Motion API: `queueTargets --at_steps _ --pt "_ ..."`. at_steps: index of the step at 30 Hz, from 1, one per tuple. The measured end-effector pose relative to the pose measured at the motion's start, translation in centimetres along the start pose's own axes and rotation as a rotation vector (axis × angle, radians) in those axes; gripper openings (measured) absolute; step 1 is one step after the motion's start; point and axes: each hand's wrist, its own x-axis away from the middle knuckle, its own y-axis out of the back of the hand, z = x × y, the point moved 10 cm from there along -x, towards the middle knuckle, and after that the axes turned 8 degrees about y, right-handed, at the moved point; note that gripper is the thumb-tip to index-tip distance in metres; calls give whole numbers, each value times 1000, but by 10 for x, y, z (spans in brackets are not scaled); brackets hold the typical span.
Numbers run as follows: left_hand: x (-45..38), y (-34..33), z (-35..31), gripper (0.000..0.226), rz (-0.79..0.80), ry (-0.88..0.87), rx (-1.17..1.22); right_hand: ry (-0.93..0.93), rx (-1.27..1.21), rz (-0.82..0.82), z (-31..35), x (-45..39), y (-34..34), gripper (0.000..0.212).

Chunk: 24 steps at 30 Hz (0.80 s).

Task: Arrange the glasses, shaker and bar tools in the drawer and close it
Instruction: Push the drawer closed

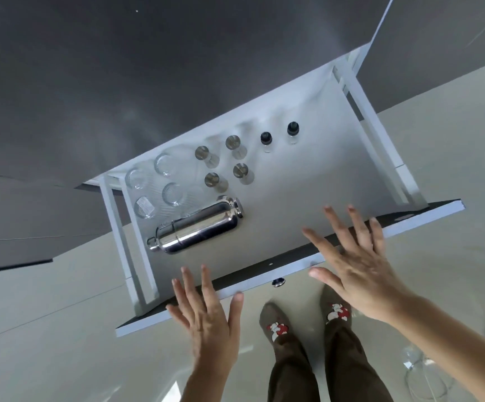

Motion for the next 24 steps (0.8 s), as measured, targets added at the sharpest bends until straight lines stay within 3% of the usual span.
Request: queueTargets --at_steps 13,18,24 --pt "-66 39 -23 90 -131 -16 45 -20 94 -214 -8 -68 41 66" --pt "-105 56 -36 81 -150 -7 56 -6 94 -272 -11 -106 61 68" --pt "-143 76 -50 93 -203 38 84 -34 104 -280 -16 -146 83 72"
